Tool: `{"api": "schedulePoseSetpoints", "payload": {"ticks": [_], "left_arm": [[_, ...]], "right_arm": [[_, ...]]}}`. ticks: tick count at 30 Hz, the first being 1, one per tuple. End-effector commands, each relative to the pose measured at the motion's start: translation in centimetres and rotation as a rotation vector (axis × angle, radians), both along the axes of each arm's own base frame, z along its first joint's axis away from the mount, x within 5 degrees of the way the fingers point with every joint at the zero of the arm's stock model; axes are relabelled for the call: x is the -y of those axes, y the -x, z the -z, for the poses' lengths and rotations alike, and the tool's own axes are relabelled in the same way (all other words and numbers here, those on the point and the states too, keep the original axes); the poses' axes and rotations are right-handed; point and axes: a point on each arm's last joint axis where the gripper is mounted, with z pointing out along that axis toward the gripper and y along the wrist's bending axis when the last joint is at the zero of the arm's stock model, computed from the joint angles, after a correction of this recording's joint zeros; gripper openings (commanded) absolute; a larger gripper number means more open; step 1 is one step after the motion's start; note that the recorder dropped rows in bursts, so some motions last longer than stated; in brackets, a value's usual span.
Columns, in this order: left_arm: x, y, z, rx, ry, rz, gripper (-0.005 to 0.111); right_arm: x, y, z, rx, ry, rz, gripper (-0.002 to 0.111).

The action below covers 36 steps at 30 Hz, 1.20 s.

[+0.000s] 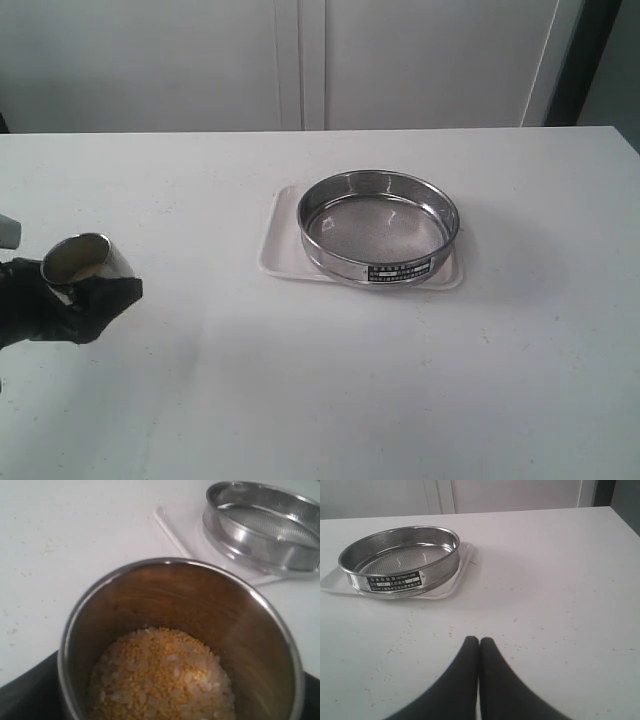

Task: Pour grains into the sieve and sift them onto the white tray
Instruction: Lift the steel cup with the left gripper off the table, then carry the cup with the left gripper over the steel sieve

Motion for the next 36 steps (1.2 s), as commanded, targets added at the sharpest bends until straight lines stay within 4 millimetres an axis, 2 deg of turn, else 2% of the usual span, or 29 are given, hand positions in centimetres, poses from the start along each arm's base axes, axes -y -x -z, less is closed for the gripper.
{"api": "schedulePoseSetpoints", "payload": {"ticks": [1,8,15,17,21,24,30,36], "left_arm": [[0.0,-0.7,-2.3,0.010,0.071,-0.031,0.000],[-0.5,-2.0,-5.2,-0.045,0.004,-0.062,0.000],[-0.1,-2.8,-7.0,-0.044,0.022,-0.056,0.000],[0.6,-3.1,-7.3,-0.051,0.000,-0.046,0.000],[3.8,-3.9,-8.4,-0.031,-0.097,0.006,0.000],[5.5,-4.8,-10.1,0.001,-0.111,0.010,0.000],[8.2,-6.6,-12.4,0.058,-0.109,0.031,0.000],[9.4,-8.5,-12.7,0.053,-0.104,0.028,0.000]], "right_arm": [[0.0,0.0,0.0,0.013,-0.003,-0.003,0.000],[0.0,0.0,0.0,0.013,-0.003,-0.003,0.000],[0.0,0.0,0.0,0.013,-0.003,-0.003,0.000],[0.0,0.0,0.0,0.013,-0.003,-0.003,0.000],[0.0,0.0,0.0,0.013,-0.003,-0.003,0.000],[0.0,0.0,0.0,0.013,-0.003,-0.003,0.000],[0.0,0.0,0.0,0.013,-0.003,-0.003,0.000],[0.0,0.0,0.0,0.013,-0.003,-0.003,0.000]]}}
